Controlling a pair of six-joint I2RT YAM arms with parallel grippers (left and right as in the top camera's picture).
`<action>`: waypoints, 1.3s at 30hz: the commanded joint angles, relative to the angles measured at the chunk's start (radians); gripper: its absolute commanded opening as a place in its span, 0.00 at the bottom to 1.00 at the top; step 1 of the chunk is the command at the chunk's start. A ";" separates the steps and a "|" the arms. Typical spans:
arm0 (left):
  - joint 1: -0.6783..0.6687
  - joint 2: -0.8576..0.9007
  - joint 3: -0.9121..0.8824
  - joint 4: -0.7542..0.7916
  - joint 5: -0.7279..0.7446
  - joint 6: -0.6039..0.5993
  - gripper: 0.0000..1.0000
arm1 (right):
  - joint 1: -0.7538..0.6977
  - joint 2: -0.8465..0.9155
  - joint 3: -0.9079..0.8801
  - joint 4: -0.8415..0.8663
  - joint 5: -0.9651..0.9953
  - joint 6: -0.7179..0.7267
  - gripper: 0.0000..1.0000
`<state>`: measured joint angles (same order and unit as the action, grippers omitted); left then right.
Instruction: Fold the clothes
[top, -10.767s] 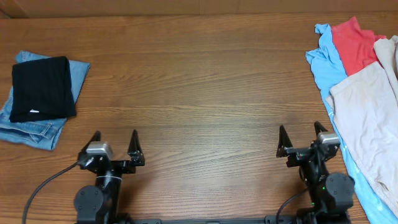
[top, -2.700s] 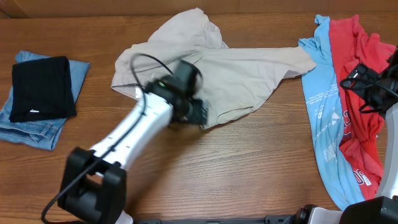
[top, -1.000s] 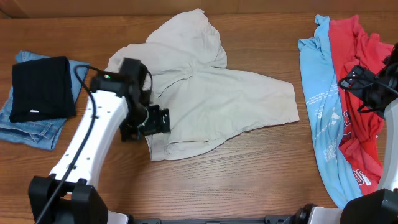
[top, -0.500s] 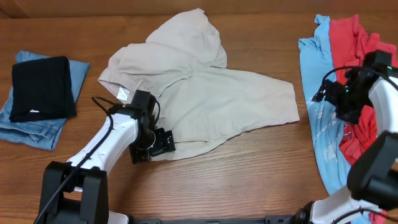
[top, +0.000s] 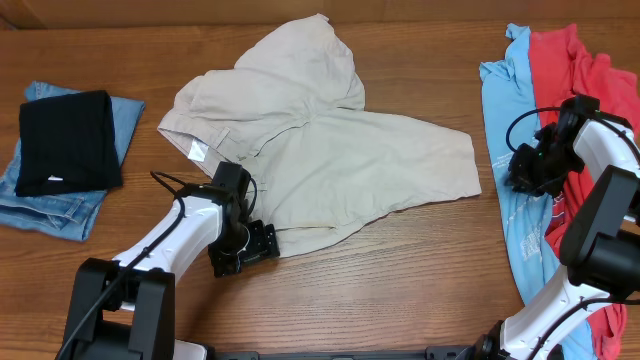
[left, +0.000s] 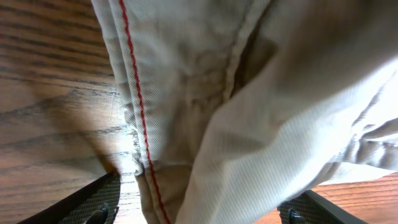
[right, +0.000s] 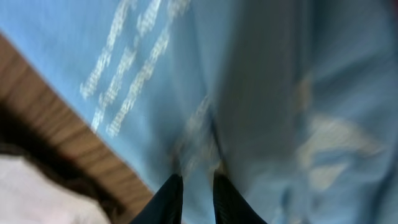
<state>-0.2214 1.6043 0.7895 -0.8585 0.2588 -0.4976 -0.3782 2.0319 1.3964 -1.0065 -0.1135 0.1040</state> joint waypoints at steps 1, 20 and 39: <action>-0.003 0.011 -0.042 0.008 0.001 -0.008 0.85 | -0.012 0.000 -0.002 0.032 0.157 0.001 0.21; -0.003 0.011 -0.042 0.000 0.001 -0.008 0.91 | -0.460 -0.002 0.051 0.135 -0.157 0.092 0.30; -0.002 0.011 -0.042 0.004 -0.027 -0.027 0.81 | 0.152 0.010 0.132 -0.030 -0.150 -0.138 0.68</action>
<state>-0.2211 1.5990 0.7807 -0.8658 0.2653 -0.5068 -0.2691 1.9968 1.5917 -1.0473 -0.3099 -0.0143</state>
